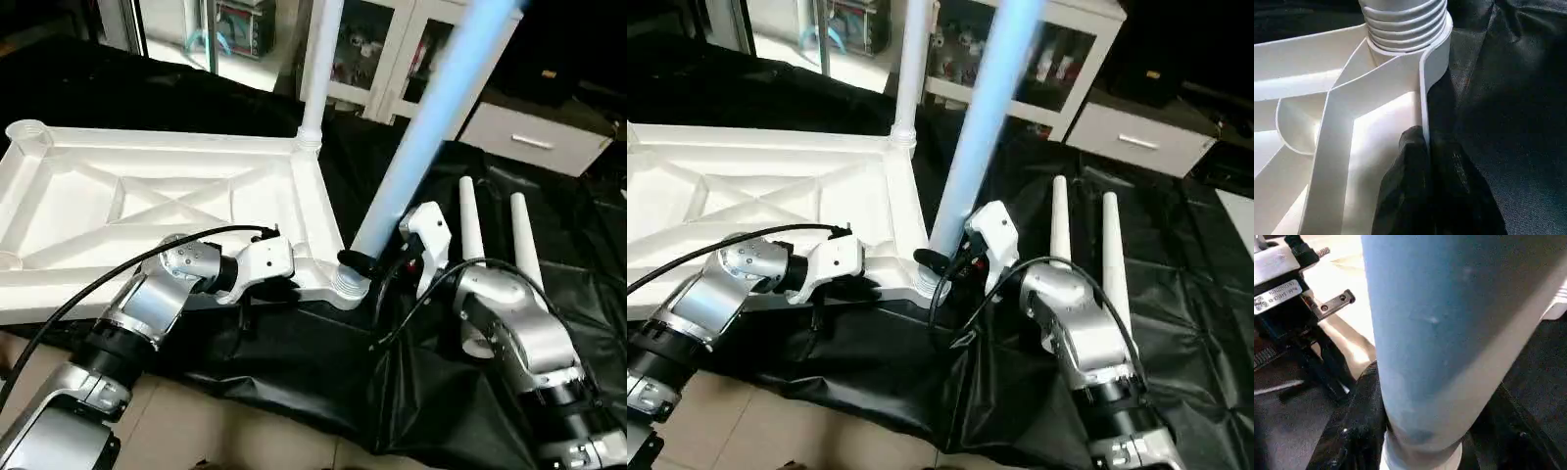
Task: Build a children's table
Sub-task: Pick table leg
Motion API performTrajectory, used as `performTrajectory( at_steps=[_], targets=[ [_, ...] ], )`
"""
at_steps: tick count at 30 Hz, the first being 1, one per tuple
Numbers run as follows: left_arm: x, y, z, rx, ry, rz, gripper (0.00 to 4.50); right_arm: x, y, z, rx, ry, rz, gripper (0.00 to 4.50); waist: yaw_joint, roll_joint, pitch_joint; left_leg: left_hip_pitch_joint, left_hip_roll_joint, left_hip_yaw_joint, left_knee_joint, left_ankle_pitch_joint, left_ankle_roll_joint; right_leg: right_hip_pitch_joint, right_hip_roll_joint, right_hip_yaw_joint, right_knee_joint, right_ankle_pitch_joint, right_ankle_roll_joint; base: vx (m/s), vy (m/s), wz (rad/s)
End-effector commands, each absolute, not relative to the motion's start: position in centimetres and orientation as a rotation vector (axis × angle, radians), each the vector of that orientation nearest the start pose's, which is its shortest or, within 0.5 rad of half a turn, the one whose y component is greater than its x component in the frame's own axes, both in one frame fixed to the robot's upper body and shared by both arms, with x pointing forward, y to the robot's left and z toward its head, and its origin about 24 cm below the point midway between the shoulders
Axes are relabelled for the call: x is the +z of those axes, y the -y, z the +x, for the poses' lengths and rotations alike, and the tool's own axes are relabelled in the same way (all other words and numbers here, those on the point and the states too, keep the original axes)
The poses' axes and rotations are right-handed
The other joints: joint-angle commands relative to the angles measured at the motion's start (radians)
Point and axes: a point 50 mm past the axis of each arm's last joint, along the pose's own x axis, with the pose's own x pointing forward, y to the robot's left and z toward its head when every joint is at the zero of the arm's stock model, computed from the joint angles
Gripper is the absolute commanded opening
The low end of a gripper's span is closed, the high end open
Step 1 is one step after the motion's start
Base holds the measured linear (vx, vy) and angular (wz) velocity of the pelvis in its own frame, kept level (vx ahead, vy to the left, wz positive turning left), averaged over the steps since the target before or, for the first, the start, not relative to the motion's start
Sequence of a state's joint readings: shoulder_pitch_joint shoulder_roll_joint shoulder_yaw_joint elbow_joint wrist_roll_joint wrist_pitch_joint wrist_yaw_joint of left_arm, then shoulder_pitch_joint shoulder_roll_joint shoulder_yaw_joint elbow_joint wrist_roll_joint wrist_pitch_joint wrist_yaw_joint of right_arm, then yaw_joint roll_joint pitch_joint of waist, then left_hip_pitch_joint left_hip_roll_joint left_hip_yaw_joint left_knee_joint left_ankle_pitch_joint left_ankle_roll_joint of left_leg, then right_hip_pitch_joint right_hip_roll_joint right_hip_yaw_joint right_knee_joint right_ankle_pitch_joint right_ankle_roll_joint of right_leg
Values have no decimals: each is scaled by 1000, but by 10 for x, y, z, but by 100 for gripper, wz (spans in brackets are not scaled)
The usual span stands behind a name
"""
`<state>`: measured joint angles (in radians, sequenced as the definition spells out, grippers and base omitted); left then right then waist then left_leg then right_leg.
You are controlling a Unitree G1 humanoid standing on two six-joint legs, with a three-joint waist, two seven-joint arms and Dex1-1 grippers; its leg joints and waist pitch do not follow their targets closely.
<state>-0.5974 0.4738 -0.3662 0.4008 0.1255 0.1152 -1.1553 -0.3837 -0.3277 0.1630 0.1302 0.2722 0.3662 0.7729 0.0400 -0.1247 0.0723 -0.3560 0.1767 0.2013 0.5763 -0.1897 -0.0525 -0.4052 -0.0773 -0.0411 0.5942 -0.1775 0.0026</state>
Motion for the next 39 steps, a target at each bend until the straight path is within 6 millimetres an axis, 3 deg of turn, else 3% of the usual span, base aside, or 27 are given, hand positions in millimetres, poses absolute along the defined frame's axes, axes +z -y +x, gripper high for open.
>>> performTrajectory(
  at_steps=[1,9,16,20,27,31,36,39],
  targets=[
    [82,-130,318,-1314,-373,714,0,21,126,278,982,-566,-58,183,-2,24,-32,14,65,-40,-92,-381,-52,11,-73,48,-85,-394,-144,0,0,0],
    [81,-129,317,-1321,-376,713,0,20,125,289,946,-674,5,183,-8,24,-29,17,65,-44,-93,-420,-61,5,-77,48,-93,-467,-129,0,0,0],
    [80,-128,317,-1323,-378,712,0,-4,131,281,886,-761,-30,183,-13,25,-24,27,64,-55,-97,-528,-76,-7,-78,43,-108,-591,-91,0,0,0],
    [80,-128,316,-1323,-379,712,0,-12,133,280,841,-742,-29,183,-18,26,-29,22,65,-58,-103,-523,-84,-2,-79,40,-106,-530,-99,0,0,0],
    [81,-127,317,-1320,-374,712,0,-12,133,281,774,-605,54,183,-18,21,-27,27,64,-62,-104,-584,-79,-8,-82,39,-119,-608,-78,0,0,0],
    [81,-128,317,-1316,-375,713,0,-11,138,279,767,-585,71,183,-20,25,-25,27,65,-65,-107,-599,-79,-10,-79,38,-121,-613,-74,0,0,0],
    [81,-129,318,-1313,-379,716,0,-30,152,264,785,-733,-41,183,-19,33,-24,31,65,-63,-110,-612,-85,-13,-74,39,-118,-559,-84,0,0,0],
    [81,-128,318,-1316,-376,716,0,-35,156,262,787,-774,-69,183,-20,30,-26,29,65,-63,-112,-612,-84,-8,-74,37,-118,-548,-86,0,0,0]
  ],
)
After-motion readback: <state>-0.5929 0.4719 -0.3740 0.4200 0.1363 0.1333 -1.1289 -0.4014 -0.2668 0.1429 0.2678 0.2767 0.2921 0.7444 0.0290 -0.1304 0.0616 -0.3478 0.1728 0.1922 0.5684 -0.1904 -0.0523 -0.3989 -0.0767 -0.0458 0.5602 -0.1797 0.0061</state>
